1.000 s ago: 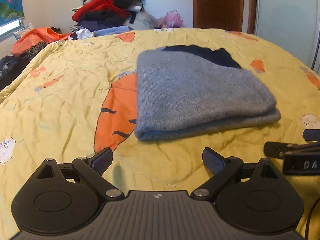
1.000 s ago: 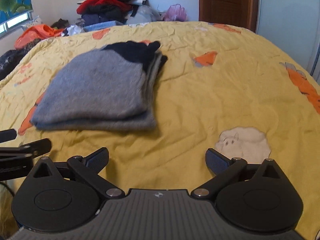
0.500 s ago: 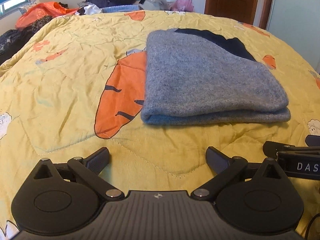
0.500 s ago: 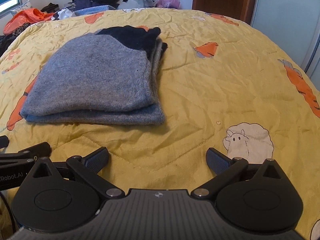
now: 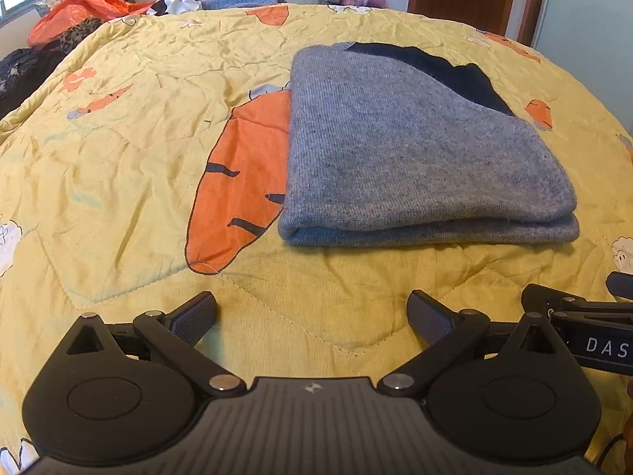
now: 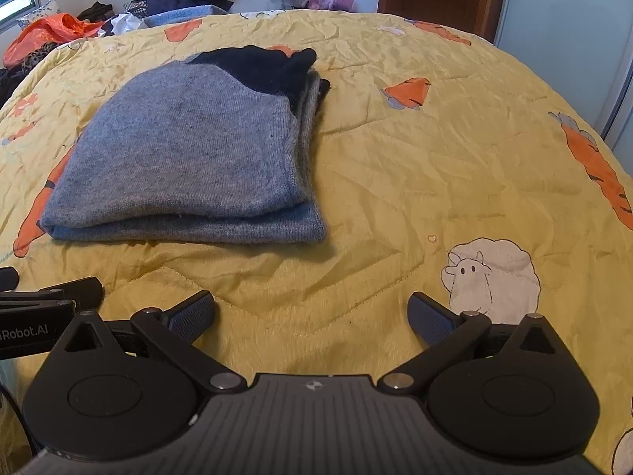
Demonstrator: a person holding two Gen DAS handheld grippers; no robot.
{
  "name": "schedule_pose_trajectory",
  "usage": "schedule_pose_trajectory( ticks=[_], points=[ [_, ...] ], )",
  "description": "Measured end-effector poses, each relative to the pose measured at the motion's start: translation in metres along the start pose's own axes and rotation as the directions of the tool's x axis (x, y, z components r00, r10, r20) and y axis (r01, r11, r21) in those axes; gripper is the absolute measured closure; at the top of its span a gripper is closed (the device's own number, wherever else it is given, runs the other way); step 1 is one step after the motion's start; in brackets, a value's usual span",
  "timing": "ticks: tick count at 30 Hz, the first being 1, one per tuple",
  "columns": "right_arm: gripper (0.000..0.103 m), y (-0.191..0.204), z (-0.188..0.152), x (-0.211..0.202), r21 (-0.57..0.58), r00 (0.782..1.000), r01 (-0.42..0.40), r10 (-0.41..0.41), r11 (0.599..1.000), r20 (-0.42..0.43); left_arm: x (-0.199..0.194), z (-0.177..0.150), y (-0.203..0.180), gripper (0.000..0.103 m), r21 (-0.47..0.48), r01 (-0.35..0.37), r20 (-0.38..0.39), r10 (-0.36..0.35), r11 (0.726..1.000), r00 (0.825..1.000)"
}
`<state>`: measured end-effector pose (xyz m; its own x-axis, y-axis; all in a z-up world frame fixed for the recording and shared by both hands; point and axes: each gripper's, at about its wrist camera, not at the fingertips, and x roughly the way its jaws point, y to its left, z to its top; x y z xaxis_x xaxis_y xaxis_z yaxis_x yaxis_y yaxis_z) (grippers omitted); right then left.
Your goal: Fold small clothes
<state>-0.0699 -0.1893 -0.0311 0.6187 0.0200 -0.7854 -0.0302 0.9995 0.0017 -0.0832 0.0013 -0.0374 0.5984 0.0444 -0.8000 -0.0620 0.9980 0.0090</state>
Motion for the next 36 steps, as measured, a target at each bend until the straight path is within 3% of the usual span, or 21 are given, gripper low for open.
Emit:
schedule_pose_trajectory(
  ticks=[36],
  points=[
    [0.0, -0.0003, 0.0013, 0.0015, 0.001, 1.0, -0.001, 0.001, 1.0, -0.008, -0.0001, 0.0009, -0.0001, 0.0, 0.002, -0.002, -0.001, 0.002, 1.0, 1.0]
  ],
)
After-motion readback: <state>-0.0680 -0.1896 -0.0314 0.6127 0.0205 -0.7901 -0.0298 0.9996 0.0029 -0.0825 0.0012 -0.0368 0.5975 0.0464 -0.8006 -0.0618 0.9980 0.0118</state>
